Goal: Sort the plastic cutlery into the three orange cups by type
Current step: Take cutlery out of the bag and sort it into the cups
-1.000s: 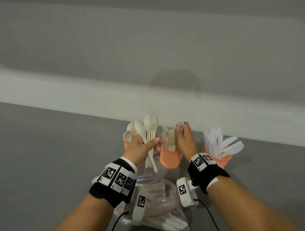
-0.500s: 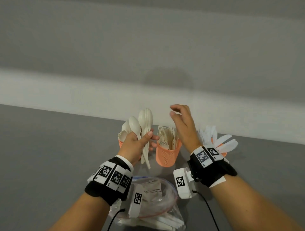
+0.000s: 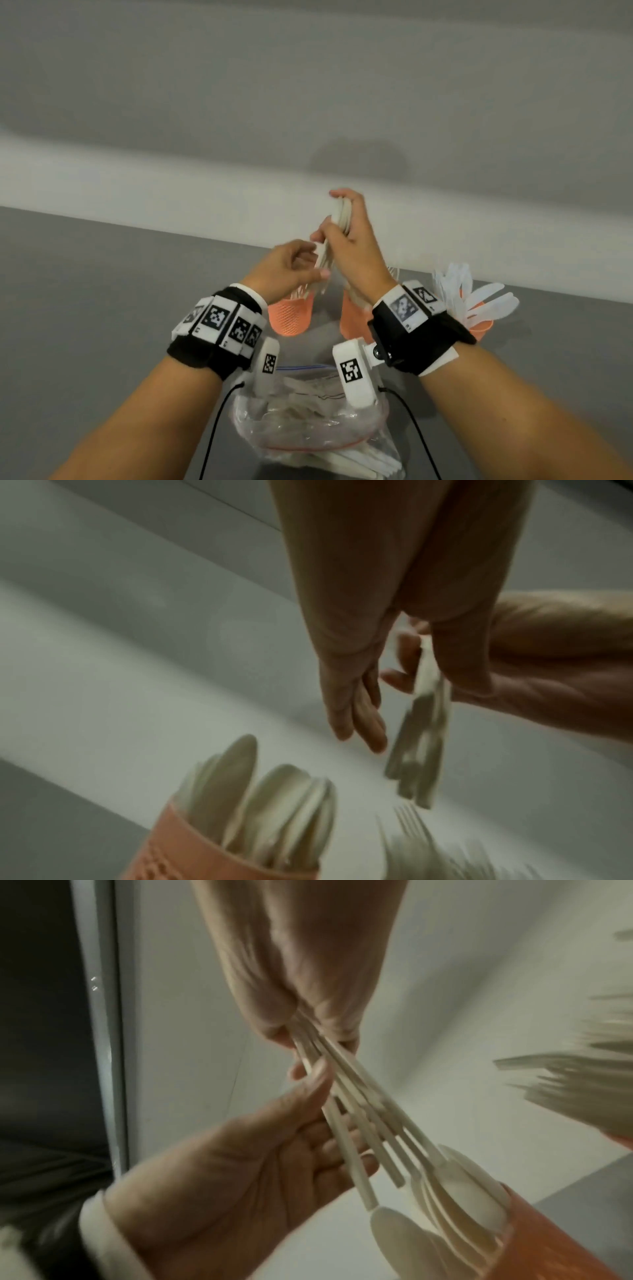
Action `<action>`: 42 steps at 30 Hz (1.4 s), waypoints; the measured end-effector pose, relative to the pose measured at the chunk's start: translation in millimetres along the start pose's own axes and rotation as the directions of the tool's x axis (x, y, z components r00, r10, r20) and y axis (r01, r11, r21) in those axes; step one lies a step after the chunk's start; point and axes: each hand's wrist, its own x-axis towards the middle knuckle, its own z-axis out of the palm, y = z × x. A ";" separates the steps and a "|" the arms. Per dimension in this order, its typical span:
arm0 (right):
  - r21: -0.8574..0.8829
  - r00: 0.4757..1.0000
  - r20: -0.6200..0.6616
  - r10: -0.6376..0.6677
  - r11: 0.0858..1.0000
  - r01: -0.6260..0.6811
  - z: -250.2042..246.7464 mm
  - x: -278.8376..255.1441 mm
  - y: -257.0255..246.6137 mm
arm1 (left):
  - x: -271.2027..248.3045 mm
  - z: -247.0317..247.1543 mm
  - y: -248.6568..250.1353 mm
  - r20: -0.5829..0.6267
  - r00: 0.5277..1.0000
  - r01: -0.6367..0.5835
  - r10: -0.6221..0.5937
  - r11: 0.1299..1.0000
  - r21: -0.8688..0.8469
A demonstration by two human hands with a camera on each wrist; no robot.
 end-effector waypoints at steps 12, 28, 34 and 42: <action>-0.080 0.998 -0.048 0.030 0.996 -0.034 39.7 13.8 59.4 | 36.1 -23.4 -78.3 -0.125 0.938 0.312 -0.322 0.945 -0.097; -0.703 0.926 0.344 0.154 0.696 0.145 19.4 4.8 53.8 | 17.9 -24.4 -69.1 -0.389 0.910 0.127 -0.141 0.990 -0.061; -0.666 0.643 0.636 0.426 0.724 0.179 3.5 -64.3 35.0 | -67.8 -8.0 -72.0 -0.054 0.999 0.023 -0.004 0.940 0.341; -0.885 0.497 0.463 0.734 0.415 0.211 -9.7 -145.8 81.9 | -112.2 33.4 -113.8 0.201 0.896 0.195 -0.395 0.759 0.622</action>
